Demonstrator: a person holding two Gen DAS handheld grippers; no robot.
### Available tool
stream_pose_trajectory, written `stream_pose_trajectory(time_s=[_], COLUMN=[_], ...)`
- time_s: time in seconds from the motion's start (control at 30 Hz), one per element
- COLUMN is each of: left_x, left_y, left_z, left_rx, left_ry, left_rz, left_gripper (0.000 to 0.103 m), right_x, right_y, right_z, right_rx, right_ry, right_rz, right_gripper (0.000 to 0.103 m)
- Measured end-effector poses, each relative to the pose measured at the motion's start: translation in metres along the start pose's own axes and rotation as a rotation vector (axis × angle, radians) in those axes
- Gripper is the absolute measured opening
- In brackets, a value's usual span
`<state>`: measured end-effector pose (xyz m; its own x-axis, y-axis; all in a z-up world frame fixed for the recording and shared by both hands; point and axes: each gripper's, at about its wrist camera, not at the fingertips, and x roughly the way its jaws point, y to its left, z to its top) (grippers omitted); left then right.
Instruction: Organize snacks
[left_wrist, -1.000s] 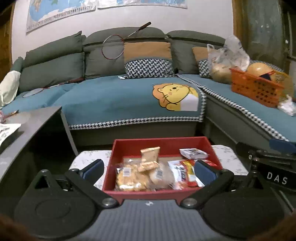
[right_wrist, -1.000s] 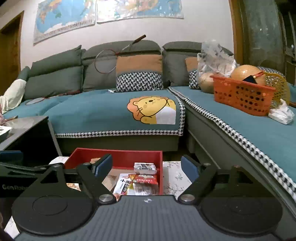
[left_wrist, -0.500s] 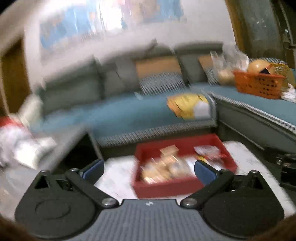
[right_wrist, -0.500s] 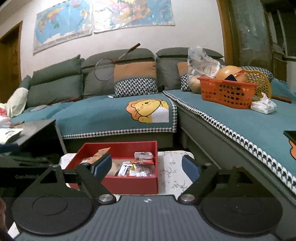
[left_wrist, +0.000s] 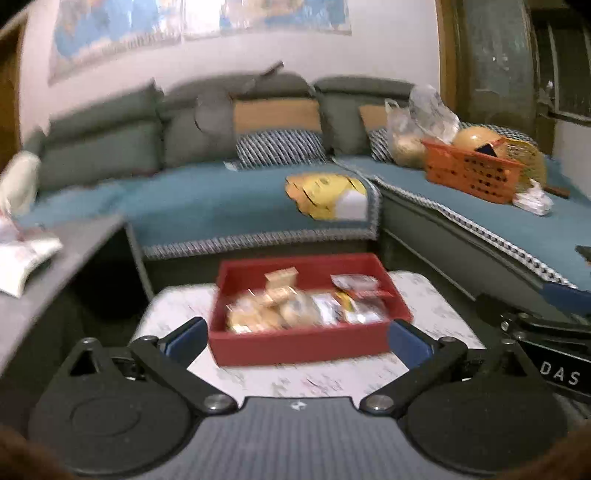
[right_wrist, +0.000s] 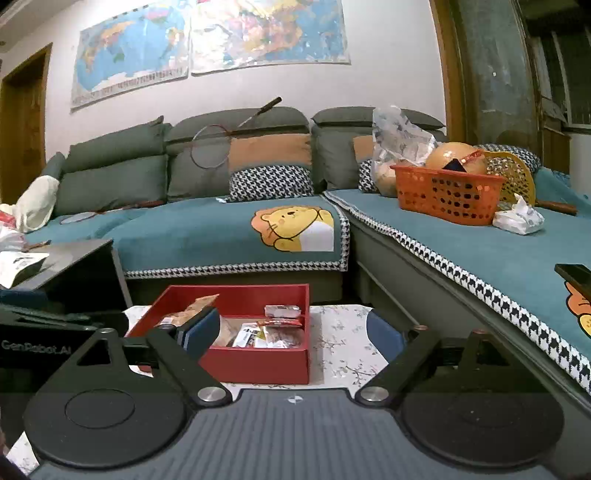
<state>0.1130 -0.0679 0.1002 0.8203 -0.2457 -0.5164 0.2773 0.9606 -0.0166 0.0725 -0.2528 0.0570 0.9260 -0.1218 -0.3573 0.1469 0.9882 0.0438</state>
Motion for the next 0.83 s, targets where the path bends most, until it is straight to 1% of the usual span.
stream_pose_trajectory(time_s=[0.07, 0.2, 0.37, 0.67, 0.83], left_x=[0.005, 0.014, 0.017, 0.026, 0.028], left_y=[-0.002, -0.003, -0.002, 0.006, 0.011], left_z=[-0.004, -0.010, -0.017, -0.021, -0.023], left_rx=[-0.009, -0.008, -0.032, -0.083, -0.096], left_ry=[0.035, 0.094, 0.148, 0.208, 0.227], left_rz=[-0.013, -0.001, -0.009, 0.014, 0.048], left_gripper=[0.103, 0.103, 0.103, 0.103, 0.103], right_x=[0.001, 0.002, 0.003, 0.005, 0.008], right_y=[0.000, 0.002, 0.004, 0.002, 0.001], right_z=[-0.001, -0.003, -0.006, -0.009, -0.010], right_rx=[0.001, -0.014, -0.027, -0.030, -0.034], right_ry=[0.010, 0.027, 0.047, 0.070, 0.091], right_rz=[-0.004, -0.002, -0.003, -0.003, -0.016], right_gripper=[0.091, 0.091, 0.093, 0.093, 0.094])
